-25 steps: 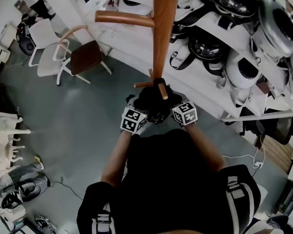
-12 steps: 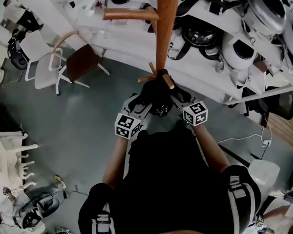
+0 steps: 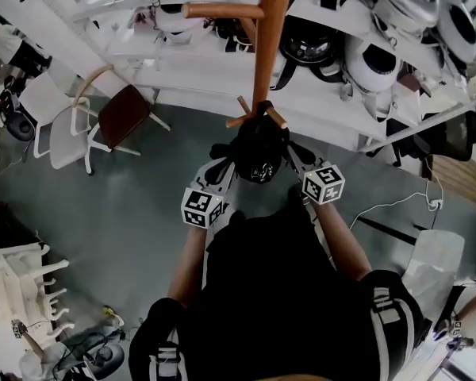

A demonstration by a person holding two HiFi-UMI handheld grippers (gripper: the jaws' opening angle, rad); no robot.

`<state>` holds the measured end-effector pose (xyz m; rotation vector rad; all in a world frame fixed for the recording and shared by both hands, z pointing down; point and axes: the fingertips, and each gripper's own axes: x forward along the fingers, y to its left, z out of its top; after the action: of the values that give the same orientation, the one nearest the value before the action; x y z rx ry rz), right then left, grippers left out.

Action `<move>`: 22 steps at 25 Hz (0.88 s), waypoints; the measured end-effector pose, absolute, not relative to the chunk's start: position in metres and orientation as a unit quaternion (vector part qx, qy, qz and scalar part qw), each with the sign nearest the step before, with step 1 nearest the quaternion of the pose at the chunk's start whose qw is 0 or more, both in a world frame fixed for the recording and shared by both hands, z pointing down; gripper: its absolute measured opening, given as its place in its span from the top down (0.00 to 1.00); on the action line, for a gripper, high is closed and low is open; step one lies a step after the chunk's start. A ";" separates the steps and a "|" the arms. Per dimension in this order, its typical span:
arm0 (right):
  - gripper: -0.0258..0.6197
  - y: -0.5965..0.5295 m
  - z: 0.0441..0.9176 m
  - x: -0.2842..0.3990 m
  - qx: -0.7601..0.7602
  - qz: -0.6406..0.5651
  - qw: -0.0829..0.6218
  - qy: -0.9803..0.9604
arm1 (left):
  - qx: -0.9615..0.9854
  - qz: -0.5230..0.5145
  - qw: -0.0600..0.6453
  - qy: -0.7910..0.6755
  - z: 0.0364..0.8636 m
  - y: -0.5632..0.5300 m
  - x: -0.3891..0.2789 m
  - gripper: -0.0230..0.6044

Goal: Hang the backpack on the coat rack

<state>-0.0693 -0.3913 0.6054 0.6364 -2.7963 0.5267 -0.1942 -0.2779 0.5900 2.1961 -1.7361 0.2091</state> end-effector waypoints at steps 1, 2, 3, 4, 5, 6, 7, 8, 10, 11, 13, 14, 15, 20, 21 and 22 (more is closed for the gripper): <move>0.93 -0.389 0.604 -0.068 0.224 0.175 0.111 -0.952 | 0.776 0.074 0.166 -0.604 0.590 -0.276 -0.195 0.89; 0.94 -0.386 0.602 -0.068 0.230 0.169 0.111 -0.952 | 0.781 0.076 0.166 -0.598 0.589 -0.275 -0.195 0.89; 0.94 -0.382 0.602 -0.068 0.235 0.162 0.114 -0.952 | 0.785 0.080 0.165 -0.591 0.589 -0.274 -0.196 0.90; 0.94 -0.378 0.602 -0.069 0.239 0.154 0.118 -0.951 | 0.790 0.084 0.165 -0.585 0.590 -0.273 -0.196 0.90; 0.94 -0.374 0.603 -0.070 0.242 0.148 0.121 -0.951 | 0.794 0.089 0.165 -0.579 0.590 -0.271 -0.197 0.90; 0.94 -0.370 0.603 -0.072 0.246 0.144 0.122 -0.951 | 0.797 0.093 0.166 -0.573 0.592 -0.269 -0.199 0.90; 0.94 -0.366 0.604 -0.074 0.249 0.143 0.122 -0.950 | 0.800 0.096 0.167 -0.568 0.593 -0.267 -0.200 0.90; 0.94 -0.361 0.605 -0.076 0.253 0.144 0.121 -0.949 | 0.803 0.099 0.169 -0.563 0.594 -0.266 -0.203 0.90; 0.94 -0.353 0.606 -0.080 0.262 0.146 0.121 -0.946 | 0.809 0.104 0.173 -0.552 0.598 -0.263 -0.206 0.90; 0.94 -0.349 0.605 -0.081 0.266 0.146 0.120 -0.945 | 0.812 0.107 0.173 -0.547 0.599 -0.261 -0.207 0.90; 0.94 -0.342 0.605 -0.082 0.273 0.147 0.119 -0.943 | 0.818 0.112 0.171 -0.538 0.600 -0.258 -0.208 0.90; 0.94 -0.338 0.606 -0.082 0.277 0.148 0.120 -0.942 | 0.820 0.114 0.171 -0.534 0.600 -0.256 -0.209 0.90; 0.94 -0.335 0.607 -0.082 0.281 0.148 0.121 -0.940 | 0.822 0.114 0.171 -0.531 0.601 -0.255 -0.210 0.90; 0.94 -0.320 0.609 -0.078 0.306 0.161 0.117 -0.931 | 0.833 0.117 0.172 -0.512 0.602 -0.243 -0.212 0.90; 0.94 -0.318 0.610 -0.078 0.310 0.169 0.112 -0.929 | 0.836 0.118 0.173 -0.508 0.603 -0.241 -0.212 0.90; 0.94 -0.316 0.611 -0.078 0.315 0.176 0.108 -0.926 | 0.837 0.119 0.173 -0.504 0.604 -0.239 -0.213 0.90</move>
<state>-0.0776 -0.3157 0.6108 0.9259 -2.7258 0.5168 -0.2127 -0.2387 0.6044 2.3750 -1.4303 0.3380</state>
